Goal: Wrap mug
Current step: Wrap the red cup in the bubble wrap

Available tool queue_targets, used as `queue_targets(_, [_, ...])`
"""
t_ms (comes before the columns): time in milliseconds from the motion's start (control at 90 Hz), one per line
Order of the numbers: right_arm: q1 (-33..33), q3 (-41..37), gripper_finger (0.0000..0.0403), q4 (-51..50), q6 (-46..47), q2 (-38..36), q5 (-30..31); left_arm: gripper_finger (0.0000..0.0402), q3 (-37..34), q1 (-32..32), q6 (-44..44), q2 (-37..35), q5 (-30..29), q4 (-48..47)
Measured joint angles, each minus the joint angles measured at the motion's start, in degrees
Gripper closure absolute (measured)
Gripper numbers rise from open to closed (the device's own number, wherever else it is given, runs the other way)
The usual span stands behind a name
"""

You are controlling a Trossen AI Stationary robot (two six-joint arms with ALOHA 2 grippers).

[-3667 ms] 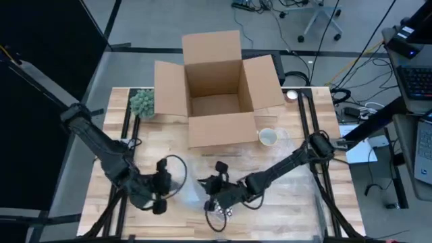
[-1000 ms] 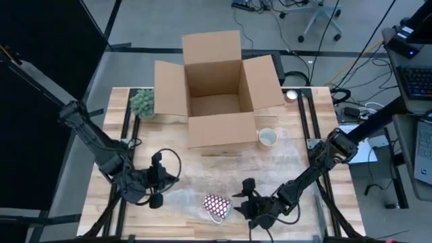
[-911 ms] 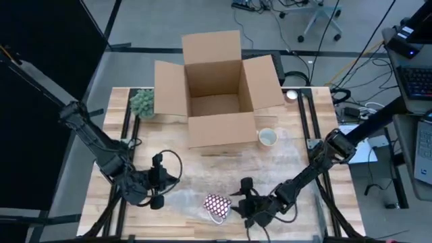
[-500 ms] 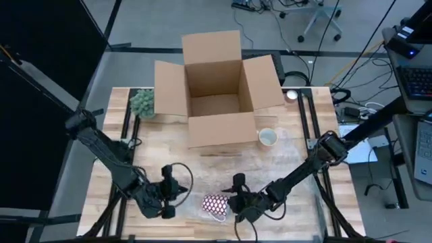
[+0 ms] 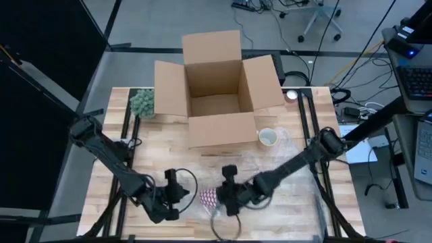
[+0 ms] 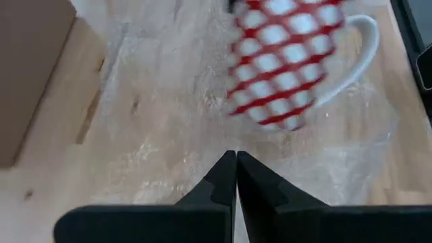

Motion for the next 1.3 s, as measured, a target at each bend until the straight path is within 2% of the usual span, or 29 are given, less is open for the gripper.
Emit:
queue_targets(244, [-4.5, 9.2, 0.04, -7.4, 1.2, 1.1, -5.2, 0.0402, 0.0, -0.8, 0.0, -3.3, 0.0, -2.1])
queue_targets(489, [-7.1, 14.0, 0.0401, -13.6, 1.4, 6.0, -7.7, 0.0402, 0.0, -1.9, -0.1, -4.7, -0.5, -2.7])
queue_targets(1022, [-7.6, 14.4, 0.0401, -14.9, -2.0, 8.0, -9.0, 0.0402, 0.0, -1.8, -0.1, -4.7, -0.5, -2.9])
queue_targets(1300, [-6.1, 14.5, 0.04, -14.9, -8.1, 8.0, -9.5, 0.0402, 0.0, -1.8, -0.2, -4.7, -0.5, -2.1])
